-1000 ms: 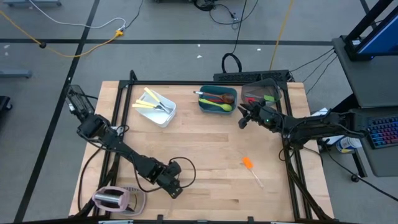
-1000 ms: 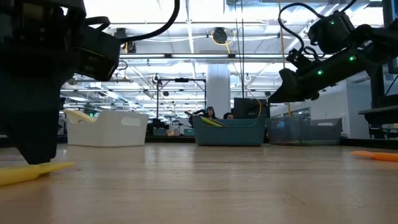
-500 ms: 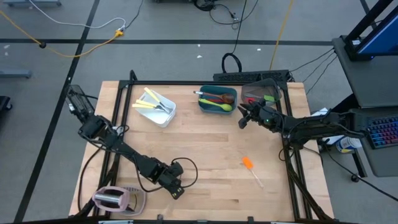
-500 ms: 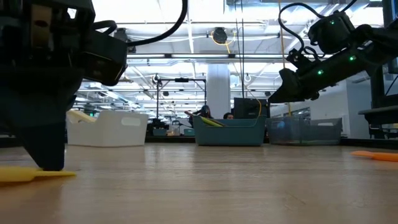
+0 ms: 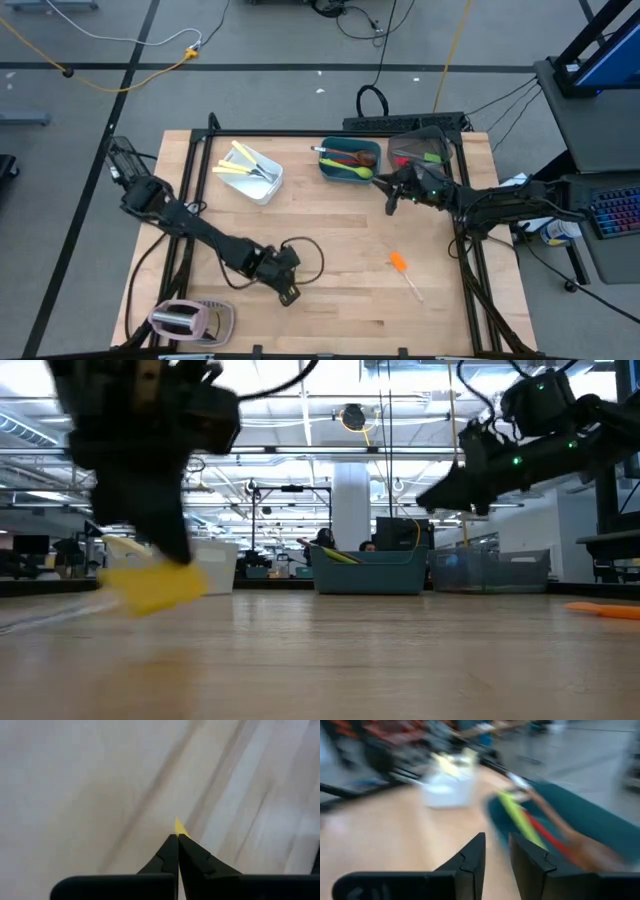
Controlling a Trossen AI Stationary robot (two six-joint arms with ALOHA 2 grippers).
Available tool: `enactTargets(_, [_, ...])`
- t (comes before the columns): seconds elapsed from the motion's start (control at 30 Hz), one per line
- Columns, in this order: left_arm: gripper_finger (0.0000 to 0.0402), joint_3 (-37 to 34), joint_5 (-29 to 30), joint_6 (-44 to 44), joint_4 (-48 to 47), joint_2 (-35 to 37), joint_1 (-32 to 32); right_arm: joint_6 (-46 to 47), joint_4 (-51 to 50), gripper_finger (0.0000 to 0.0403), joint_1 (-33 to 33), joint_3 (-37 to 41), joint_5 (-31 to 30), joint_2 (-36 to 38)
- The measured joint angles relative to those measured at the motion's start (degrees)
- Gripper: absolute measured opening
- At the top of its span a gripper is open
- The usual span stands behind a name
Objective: Pick & Place Kitchen Items
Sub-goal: Put the yellow spatula into the black bin
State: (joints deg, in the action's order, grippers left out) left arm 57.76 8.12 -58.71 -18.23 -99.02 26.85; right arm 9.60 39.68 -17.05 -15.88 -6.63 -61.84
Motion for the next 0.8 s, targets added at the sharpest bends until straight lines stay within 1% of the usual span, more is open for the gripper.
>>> enactTargets(0.07, [0.0001,0.0,2.7,4.1,0.1,1.6,-1.4,2.2,4.0,0.0077,0.7,0.0,5.1,0.0])
enactTargets(0.13, [0.0001,0.1,6.0,9.1,0.4,3.4,-3.1,3.3,7.5,0.0077,2.4,0.0,7.4,0.0])
enactTargets(0.27, [0.0001,0.1,11.4,19.1,1.8,5.6,-6.8,2.2,10.8,0.0083,7.4,0.0,8.2,0.0])
enactTargets(0.4, [0.0,0.1,14.5,29.4,6.9,6.5,-10.5,1.7,11.9,0.0109,12.7,0.0,8.2,-1.4])
enactTargets(0.47, [0.0,0.1,14.8,34.8,11.1,6.4,-12.4,1.7,14.1,0.0126,15.1,0.0,7.6,-3.0])
enactTargets(0.63, [0.0,0.1,11.6,48.5,24.4,6.4,-16.5,5.5,20.1,0.0159,19.3,0.0,-1.8,-8.9])
enactTargets(0.73, [0.0,0.1,11.4,54.2,29.7,6.4,-18.2,7.8,23.3,0.0166,20.1,-0.1,-3.7,-12.4])
enactTargets(0.8, [0.0,0.2,11.0,57.1,32.3,6.4,-19.2,8.5,26.2,0.0166,20.3,-0.3,-3.8,-14.7])
